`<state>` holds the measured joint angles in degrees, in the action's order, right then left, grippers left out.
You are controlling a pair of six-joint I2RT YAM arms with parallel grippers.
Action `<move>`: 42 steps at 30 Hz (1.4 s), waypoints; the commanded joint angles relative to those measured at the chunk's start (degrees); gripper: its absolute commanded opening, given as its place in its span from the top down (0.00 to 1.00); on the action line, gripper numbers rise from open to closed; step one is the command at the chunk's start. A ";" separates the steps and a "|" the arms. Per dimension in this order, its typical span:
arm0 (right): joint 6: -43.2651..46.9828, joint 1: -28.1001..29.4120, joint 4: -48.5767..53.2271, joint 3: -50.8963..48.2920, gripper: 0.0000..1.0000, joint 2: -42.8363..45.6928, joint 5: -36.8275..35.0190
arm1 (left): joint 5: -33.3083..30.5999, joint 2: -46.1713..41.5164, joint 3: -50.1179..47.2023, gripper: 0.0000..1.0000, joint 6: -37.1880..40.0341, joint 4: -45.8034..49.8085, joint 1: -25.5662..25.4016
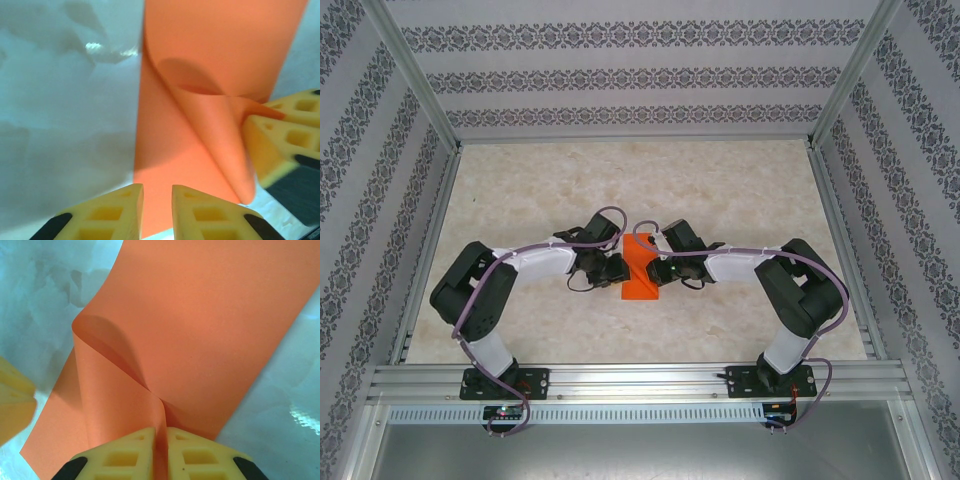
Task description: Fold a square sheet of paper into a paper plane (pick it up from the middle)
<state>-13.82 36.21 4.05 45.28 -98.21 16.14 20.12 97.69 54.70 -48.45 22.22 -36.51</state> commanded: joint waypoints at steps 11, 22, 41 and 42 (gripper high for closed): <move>-0.44 -0.68 0.33 0.32 0.86 -2.07 -1.65 | 2.89 1.10 2.53 0.78 -9.62 -14.03 0.34; -0.16 -0.62 0.16 0.03 0.86 -2.24 -1.65 | 4.19 6.47 1.33 0.79 -12.34 -19.58 0.36; -2.27 -1.05 1.30 1.35 0.80 0.71 -0.33 | 2.10 11.23 -1.93 0.81 -11.78 -20.43 0.30; -2.79 -1.34 1.93 1.53 0.79 2.27 -0.24 | 2.03 11.12 -1.86 0.81 -11.63 -20.10 0.25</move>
<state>-15.03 35.83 4.12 45.82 -98.28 16.43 23.46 106.50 53.93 -60.36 1.61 -36.14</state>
